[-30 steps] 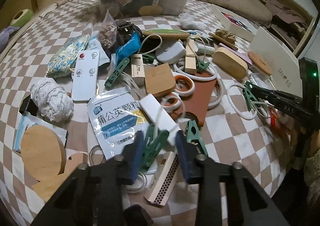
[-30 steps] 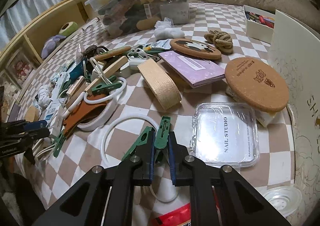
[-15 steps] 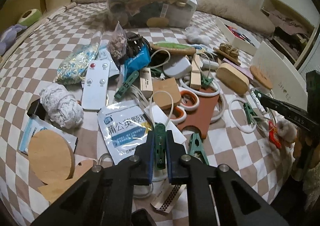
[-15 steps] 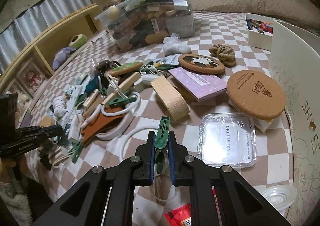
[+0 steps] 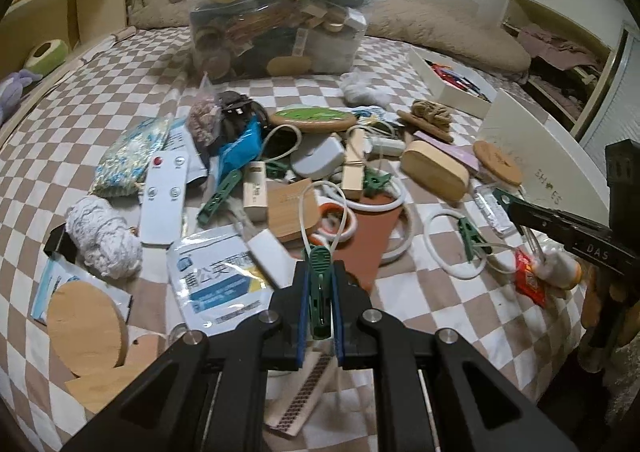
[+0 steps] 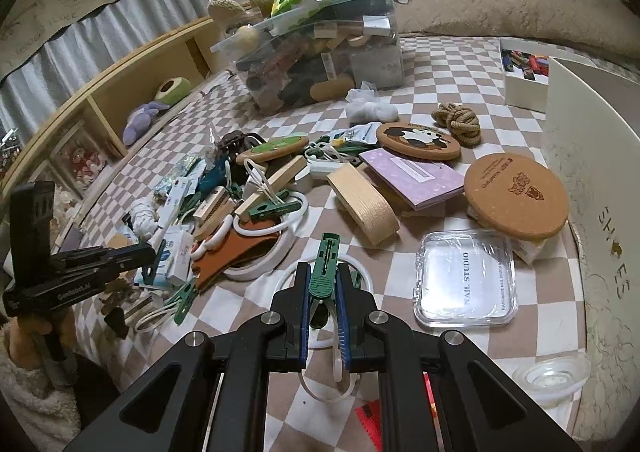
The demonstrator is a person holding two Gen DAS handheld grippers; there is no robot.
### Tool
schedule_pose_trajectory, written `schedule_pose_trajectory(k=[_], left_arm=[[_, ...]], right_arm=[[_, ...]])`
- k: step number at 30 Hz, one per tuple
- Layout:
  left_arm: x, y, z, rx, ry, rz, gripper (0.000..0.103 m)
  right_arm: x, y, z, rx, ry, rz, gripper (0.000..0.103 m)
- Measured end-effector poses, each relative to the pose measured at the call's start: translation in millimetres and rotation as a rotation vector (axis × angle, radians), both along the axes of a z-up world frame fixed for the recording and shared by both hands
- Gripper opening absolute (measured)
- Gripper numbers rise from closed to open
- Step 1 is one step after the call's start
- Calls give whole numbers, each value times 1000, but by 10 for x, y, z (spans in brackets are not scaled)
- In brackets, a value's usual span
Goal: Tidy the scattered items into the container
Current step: 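Lift both green clothespins and carry them toward the shoe box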
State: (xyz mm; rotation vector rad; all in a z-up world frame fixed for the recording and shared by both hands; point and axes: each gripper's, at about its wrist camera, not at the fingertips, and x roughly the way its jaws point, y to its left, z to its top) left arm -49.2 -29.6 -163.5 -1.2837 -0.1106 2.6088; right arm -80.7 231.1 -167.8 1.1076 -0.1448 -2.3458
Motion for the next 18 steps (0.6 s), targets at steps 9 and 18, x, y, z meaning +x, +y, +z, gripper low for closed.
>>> schedule_pose_trajectory(k=[9, 18], left_arm=[[38, 169, -20, 13, -11, -29, 11], [124, 373, -54, 12, -24, -61, 11]], right_arm=[[121, 46, 22, -12, -6, -9, 13], [300, 28, 7, -32, -28, -1, 13]])
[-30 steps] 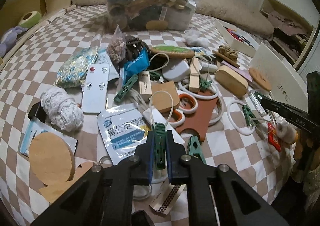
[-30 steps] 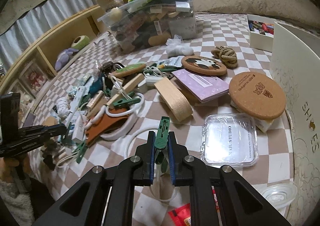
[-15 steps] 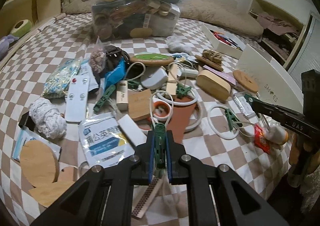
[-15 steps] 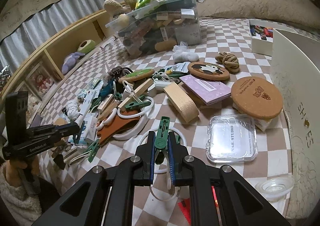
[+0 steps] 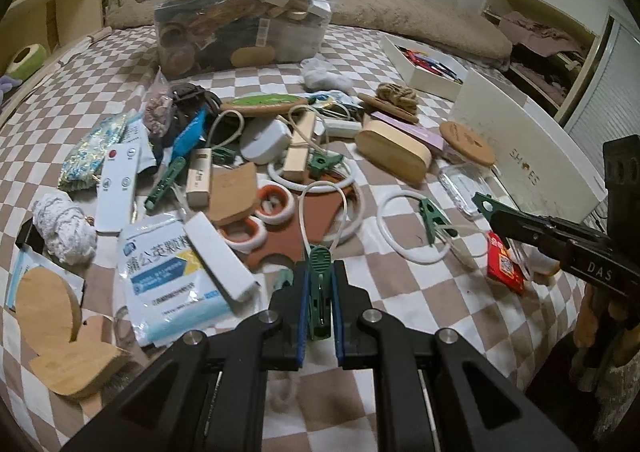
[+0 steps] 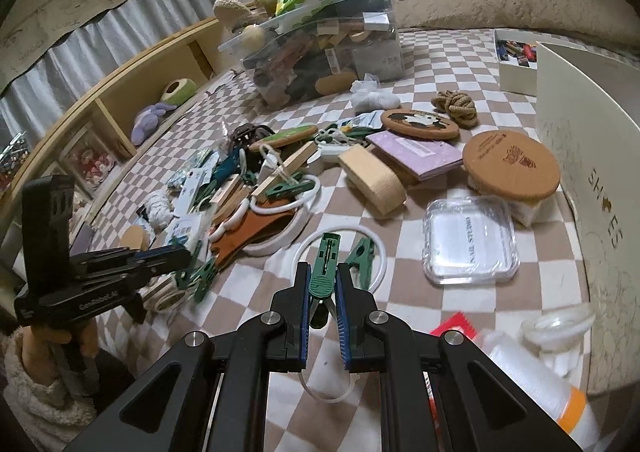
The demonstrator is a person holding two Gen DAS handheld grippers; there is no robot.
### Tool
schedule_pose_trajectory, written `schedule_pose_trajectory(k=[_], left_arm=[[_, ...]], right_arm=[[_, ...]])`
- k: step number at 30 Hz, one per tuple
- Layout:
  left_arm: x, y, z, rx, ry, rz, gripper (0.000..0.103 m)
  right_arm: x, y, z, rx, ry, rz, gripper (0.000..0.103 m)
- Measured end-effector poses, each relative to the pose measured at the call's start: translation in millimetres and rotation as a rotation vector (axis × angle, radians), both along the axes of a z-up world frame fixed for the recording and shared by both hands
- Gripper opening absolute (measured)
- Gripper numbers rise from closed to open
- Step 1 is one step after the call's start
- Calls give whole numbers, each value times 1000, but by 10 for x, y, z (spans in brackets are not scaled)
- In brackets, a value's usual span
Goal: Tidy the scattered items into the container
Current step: 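Lift both green clothespins and carry them toward the shoe box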
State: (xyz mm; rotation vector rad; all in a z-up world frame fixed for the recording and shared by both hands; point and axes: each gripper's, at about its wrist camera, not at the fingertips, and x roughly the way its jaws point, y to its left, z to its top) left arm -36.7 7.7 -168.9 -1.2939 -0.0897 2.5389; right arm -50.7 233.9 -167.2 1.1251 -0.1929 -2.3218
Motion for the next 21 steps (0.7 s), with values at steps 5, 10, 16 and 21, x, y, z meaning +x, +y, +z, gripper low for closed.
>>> schedule_pose_trajectory(k=[5, 10, 16, 21], left_arm=[[59, 42, -17, 8, -16, 5, 11], [103, 126, 27, 9, -12, 3, 11], [136, 260, 113, 16, -8, -2, 11], [148, 384, 241, 29, 1, -7, 11]], right_arm=[[139, -20, -7, 14, 8, -11, 13], [262, -23, -15, 17, -1, -15, 13], [368, -78, 31, 33, -7, -3, 13], [412, -55, 131, 32, -9, 3, 13]])
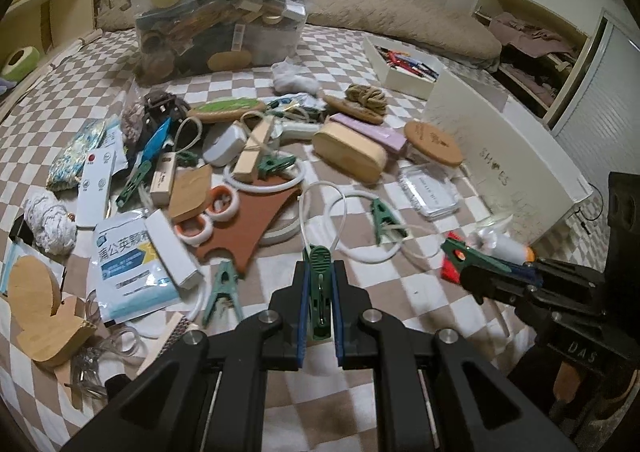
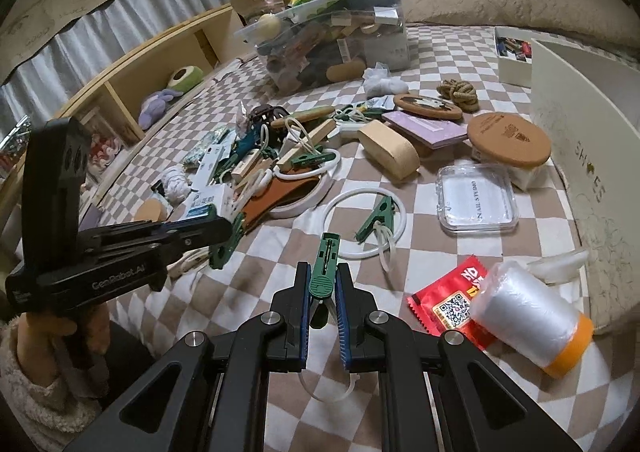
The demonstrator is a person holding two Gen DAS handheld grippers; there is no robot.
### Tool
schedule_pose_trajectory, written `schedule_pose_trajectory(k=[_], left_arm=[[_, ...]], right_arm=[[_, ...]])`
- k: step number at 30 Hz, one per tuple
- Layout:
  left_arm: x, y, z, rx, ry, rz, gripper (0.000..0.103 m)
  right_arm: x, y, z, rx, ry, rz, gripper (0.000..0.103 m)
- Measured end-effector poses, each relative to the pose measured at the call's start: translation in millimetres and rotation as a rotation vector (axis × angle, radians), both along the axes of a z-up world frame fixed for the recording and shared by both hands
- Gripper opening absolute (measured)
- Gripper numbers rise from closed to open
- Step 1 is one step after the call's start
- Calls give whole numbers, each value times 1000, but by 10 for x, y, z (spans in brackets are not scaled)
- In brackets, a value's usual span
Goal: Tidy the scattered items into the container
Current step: 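Lift both green clothespins and carry them toward the shoe box, then lower the green clothespin into the shoe box and open the right tool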
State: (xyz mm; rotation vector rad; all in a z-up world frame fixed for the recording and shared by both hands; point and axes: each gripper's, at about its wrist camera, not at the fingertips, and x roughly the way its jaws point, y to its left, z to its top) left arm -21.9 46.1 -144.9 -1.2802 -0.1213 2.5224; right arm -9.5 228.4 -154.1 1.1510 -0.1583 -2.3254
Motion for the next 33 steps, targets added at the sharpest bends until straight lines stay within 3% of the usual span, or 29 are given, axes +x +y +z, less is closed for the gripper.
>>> schedule_pose_trajectory(k=[18, 27, 33], left_arm=[[-91, 794, 826, 34, 134, -122, 11], [-214, 1241, 1072, 90, 173, -196, 11], [-334, 1582, 1154, 117, 177, -253, 11]], right_arm=[[-51, 964, 853, -49, 145, -118, 13], [-129, 1575, 1168, -33, 217, -196, 13], [-208, 2063, 1221, -17, 236, -280, 13]])
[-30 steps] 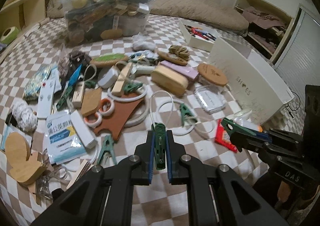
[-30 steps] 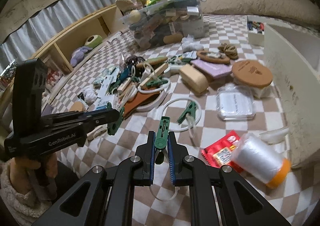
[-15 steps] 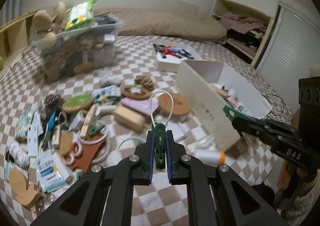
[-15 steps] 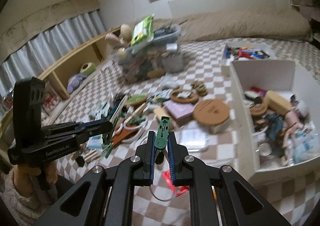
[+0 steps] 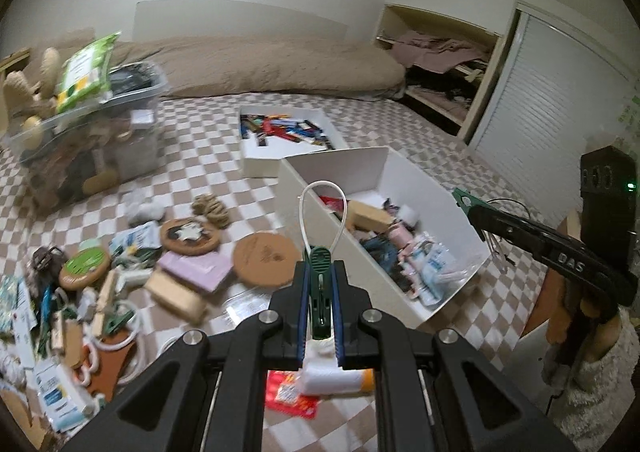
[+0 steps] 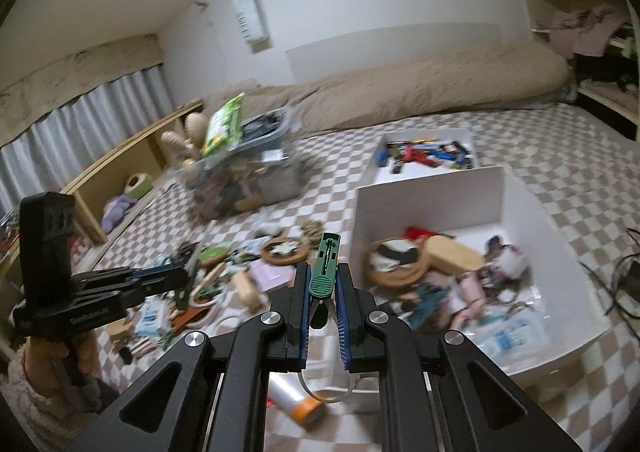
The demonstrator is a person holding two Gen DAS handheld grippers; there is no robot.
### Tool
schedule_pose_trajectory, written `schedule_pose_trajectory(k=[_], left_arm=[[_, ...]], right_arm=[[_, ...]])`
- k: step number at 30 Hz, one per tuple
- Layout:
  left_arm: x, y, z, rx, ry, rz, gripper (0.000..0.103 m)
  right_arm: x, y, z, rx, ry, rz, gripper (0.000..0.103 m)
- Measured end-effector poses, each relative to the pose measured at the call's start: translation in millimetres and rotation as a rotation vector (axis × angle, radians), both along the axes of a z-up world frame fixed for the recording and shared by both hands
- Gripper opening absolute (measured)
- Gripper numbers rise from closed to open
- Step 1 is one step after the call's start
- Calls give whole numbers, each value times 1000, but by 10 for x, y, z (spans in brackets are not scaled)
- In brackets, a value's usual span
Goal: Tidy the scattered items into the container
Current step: 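Lower the green clothespin into the shoe box and open the right tool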
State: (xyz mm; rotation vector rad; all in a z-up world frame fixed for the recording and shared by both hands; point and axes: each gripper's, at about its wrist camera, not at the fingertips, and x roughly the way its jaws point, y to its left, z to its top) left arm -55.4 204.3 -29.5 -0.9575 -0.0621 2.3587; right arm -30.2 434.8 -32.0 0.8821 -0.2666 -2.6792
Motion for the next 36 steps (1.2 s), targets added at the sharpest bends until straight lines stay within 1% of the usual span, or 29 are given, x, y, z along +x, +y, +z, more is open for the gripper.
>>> schedule_pose_trajectory(k=[6, 8, 10, 15, 23, 27, 33, 36], left_arm=[[-74, 322, 99, 1, 26, -55, 11], [-105, 428, 112, -13, 31, -62, 11], [-132, 534, 118, -10, 32, -80, 11], [-211, 819, 104, -20, 37, -122, 11], [-379, 1143, 21, -22, 22, -172, 11], [-487, 1248, -3, -3, 6, -183, 11], [-628, 1429, -58, -25, -2, -191, 11], [-726, 1493, -104, -24, -22, -194, 11]], right_arm=[[-233, 480, -149, 34, -52, -95, 13], [-317, 599, -209, 51, -72, -121, 13], [-413, 705, -272, 64, -96, -137, 13], [-637, 865, -392, 118, -143, -158, 13], [-911, 1022, -540, 176, -186, -191, 13], [-986, 1110, -598, 166, -198, -204, 13], [-997, 1220, -628, 123, -206, -203, 13], [-981, 1257, -623, 96, -205, -198, 13]])
